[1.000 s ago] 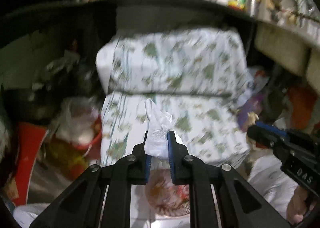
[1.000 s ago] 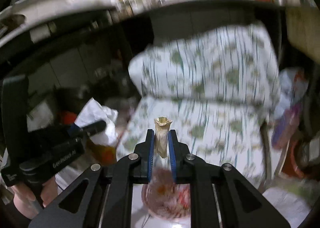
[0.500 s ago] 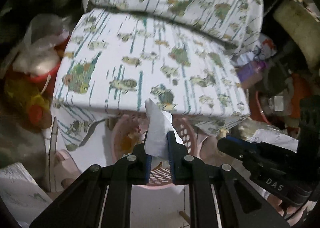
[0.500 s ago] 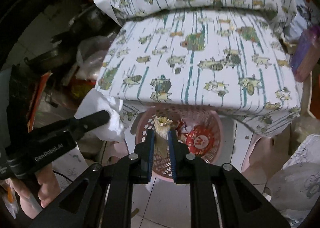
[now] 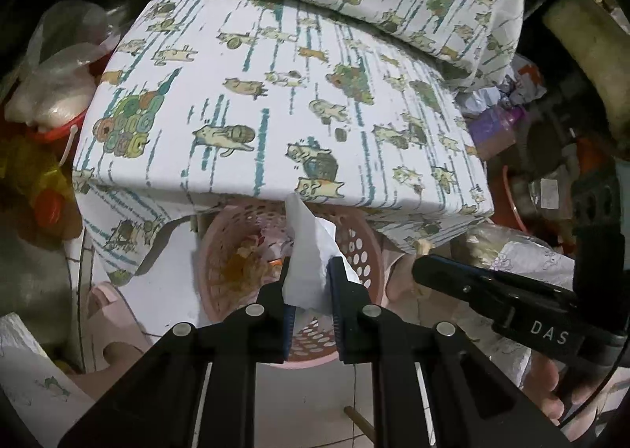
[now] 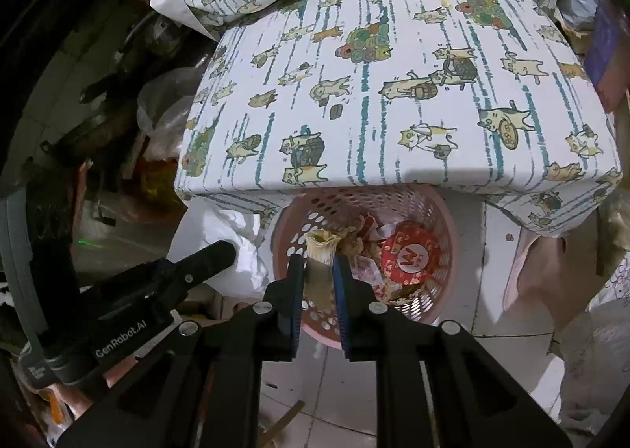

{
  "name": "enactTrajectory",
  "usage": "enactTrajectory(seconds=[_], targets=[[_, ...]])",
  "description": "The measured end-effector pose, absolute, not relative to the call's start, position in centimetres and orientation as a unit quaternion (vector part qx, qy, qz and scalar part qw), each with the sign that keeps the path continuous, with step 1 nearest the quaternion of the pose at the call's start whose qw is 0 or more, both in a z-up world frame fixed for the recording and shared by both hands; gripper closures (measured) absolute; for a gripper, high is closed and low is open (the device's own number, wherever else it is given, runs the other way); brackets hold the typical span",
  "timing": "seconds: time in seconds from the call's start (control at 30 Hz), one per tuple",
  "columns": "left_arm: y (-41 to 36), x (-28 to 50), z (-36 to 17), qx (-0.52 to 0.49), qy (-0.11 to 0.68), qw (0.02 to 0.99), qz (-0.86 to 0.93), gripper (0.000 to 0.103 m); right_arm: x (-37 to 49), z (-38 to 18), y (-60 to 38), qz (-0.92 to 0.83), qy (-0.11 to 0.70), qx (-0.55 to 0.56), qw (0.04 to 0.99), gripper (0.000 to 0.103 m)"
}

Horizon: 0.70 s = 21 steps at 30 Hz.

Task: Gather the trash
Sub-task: 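Open both tools to drop the tissue and paper bit into the basket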

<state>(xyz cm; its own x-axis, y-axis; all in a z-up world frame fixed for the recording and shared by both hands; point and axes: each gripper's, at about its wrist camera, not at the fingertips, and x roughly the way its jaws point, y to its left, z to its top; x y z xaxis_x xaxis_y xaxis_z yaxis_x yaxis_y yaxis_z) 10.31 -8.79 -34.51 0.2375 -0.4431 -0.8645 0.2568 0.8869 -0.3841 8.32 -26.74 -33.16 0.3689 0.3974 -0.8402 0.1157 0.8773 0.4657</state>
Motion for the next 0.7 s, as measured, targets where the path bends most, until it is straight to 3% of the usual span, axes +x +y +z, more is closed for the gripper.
enactTrajectory(seconds=[0.07, 0.2, 0.37, 0.5, 0.7], targets=[[-8.8, 10.4, -34.5, -0.084, 0.578, 0.779, -0.227, 0.086, 8.3, -33.0, -27.0, 0.089, 0.551, 0.238, 0.795, 0.087], [-8.3, 10.6, -34.8, -0.077, 0.584, 0.783, -0.200, 0.072, 8.1, -32.7, -27.4, 0.077, 0.542, 0.246, 0.799, 0.087], [-7.7, 10.8, -34.8, -0.085, 0.584, 0.782, -0.200, 0.072, 8.2, -32.6, -27.6, 0.082, 0.542, 0.250, 0.798, 0.087], [-7.0, 10.9, -34.5, -0.092, 0.578, 0.790, -0.183, 0.047, 8.1, -32.9, -27.4, 0.083, 0.545, 0.251, 0.795, 0.087], [-6.2, 10.9, -33.7, -0.062, 0.567, 0.807, -0.153, 0.047, 8.0, -32.9, -27.2, 0.084, 0.543, 0.248, 0.797, 0.085]])
